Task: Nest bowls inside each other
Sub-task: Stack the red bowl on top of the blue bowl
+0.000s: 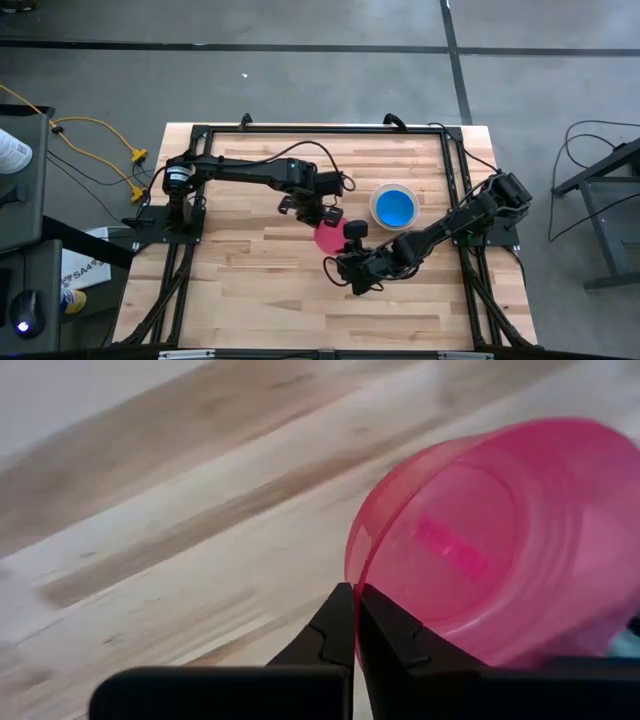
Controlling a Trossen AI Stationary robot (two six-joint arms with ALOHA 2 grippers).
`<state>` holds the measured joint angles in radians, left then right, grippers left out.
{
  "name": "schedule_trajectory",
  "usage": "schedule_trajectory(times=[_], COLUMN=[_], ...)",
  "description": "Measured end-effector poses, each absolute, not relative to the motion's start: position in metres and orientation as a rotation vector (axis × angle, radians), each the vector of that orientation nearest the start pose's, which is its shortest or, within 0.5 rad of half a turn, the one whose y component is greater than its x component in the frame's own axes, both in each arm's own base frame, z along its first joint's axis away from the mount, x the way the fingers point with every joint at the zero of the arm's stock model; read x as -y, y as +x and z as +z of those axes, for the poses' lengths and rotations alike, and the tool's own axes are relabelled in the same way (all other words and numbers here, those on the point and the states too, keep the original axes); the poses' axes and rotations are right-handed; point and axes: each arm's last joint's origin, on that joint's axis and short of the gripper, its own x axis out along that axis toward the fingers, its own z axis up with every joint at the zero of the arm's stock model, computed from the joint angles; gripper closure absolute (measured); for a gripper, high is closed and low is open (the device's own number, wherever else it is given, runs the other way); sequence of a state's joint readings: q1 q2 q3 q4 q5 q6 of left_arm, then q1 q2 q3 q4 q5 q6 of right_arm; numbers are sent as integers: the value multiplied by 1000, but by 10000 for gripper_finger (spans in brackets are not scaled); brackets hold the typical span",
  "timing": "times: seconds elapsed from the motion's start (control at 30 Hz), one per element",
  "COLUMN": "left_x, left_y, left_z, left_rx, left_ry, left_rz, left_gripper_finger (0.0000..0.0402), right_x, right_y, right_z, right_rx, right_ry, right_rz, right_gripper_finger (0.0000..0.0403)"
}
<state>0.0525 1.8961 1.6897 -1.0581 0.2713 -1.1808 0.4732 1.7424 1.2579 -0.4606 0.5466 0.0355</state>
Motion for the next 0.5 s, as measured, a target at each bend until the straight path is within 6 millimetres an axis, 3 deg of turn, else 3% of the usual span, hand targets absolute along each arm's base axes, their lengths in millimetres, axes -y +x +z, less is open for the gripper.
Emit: schedule_trajectory(times=[0.2,0.5], left_x=[-12,-12], left_y=[400,395], left_z=[277,276], left_rx=[-1109,-1153], left_ry=[-1247,-1214], left_rz=[446,453], left_gripper_finger=[401,400], right_x=[-149,-149], right_y=[334,333], right_z=[222,221], right_rx=[-860,-869], right_ry=[-409,-432], right_rz=[-44,-33], right_gripper_finger=[386,397])
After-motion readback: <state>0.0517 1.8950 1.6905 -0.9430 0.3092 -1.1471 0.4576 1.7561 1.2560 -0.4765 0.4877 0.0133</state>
